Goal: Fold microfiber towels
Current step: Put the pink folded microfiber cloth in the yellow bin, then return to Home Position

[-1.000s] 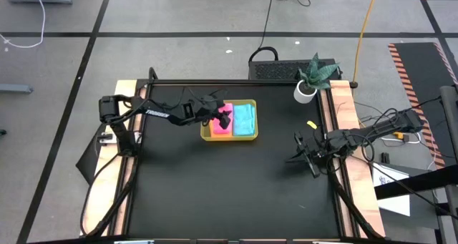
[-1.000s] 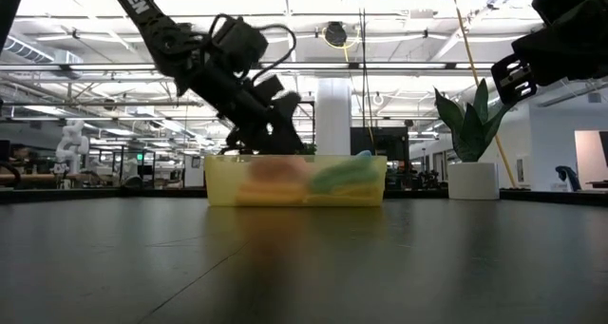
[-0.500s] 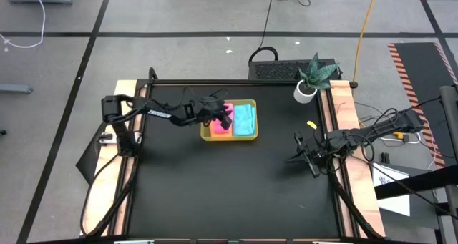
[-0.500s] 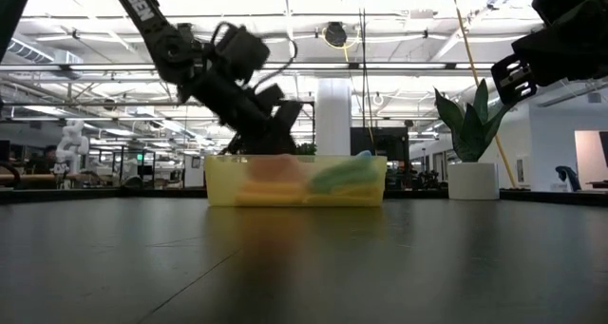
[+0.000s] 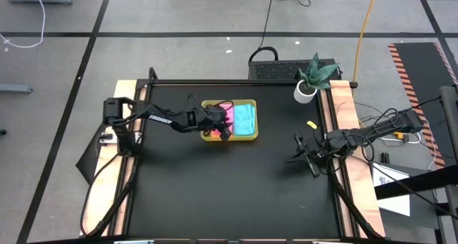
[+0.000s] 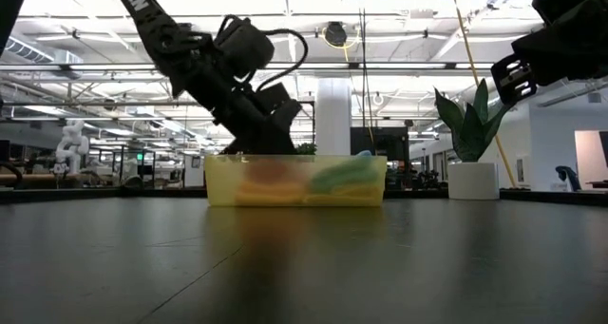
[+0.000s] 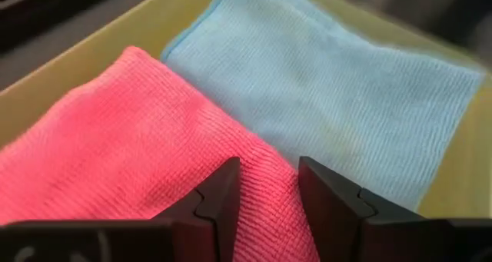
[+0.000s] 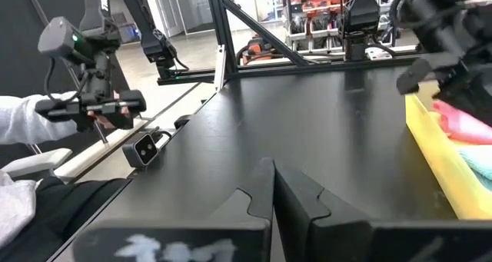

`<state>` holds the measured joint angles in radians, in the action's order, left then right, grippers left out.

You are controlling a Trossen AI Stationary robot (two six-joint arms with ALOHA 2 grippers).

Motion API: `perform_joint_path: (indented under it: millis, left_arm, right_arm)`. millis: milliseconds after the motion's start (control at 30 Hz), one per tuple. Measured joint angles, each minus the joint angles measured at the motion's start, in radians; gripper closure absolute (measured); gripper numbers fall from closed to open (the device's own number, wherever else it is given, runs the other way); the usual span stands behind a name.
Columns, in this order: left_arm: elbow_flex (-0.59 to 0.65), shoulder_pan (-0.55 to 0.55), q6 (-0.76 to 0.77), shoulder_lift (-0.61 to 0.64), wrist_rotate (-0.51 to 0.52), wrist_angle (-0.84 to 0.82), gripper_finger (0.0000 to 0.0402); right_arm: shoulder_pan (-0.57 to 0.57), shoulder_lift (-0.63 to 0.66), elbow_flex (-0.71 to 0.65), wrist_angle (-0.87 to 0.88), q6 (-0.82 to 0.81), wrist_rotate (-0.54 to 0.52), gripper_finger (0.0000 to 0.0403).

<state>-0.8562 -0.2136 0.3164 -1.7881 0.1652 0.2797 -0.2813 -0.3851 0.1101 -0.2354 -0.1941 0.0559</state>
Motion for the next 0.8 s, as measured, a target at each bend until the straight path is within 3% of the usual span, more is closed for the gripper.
perform_joint_path:
  millis: [167, 300, 467, 800]
  left_arm:
    - [-0.001, -0.001, 0.000, -0.023, 0.001, 0.018, 0.0268]
    - [0.000, 0.006, -0.005, 0.038, -0.017, 0.001, 0.0268]
    - [-0.002, 0.050, -0.056, 0.179, -0.012, -0.086, 0.0268]
    - [0.004, 0.177, -0.113, 0.475, 0.152, -0.333, 0.0268]
  right_arm:
    - [0.000, 0.004, 0.000, -0.022, 0.014, 0.000, 0.0403]
    - [0.000, 0.016, 0.001, -0.038, 0.058, -0.006, 0.0403]
    - [-0.002, 0.034, 0.001, -0.008, 0.054, -0.006, 0.0403]
    - [-0.002, 0.171, 0.001, 0.131, 0.057, -0.065, 0.0403]
